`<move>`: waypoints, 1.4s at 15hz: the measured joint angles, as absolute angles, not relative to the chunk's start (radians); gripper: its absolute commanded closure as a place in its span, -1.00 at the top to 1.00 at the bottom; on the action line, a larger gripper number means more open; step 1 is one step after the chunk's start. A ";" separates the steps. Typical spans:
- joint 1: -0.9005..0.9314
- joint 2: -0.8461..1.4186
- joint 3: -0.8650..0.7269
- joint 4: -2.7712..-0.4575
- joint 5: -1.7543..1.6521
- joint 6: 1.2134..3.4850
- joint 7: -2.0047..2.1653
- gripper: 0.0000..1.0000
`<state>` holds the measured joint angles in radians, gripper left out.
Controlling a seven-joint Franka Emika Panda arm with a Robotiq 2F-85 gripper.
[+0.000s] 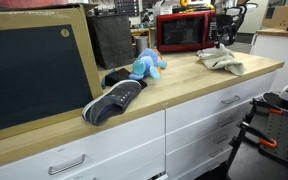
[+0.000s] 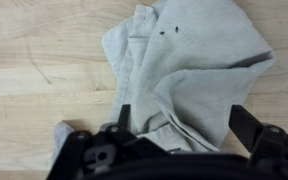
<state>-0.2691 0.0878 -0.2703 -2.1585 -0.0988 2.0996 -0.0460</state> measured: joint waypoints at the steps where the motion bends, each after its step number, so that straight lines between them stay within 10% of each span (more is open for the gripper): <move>1: -0.275 0.098 -0.278 -2.159 -0.101 2.115 -0.046 0.53; 12: -0.287 0.154 -0.285 -2.169 -0.086 2.162 0.007 -0.98; 21: -0.244 0.154 -0.256 -2.137 -0.073 2.048 0.188 -0.99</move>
<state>-0.2439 0.1538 -0.2561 -2.1366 -0.0733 2.0479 0.1884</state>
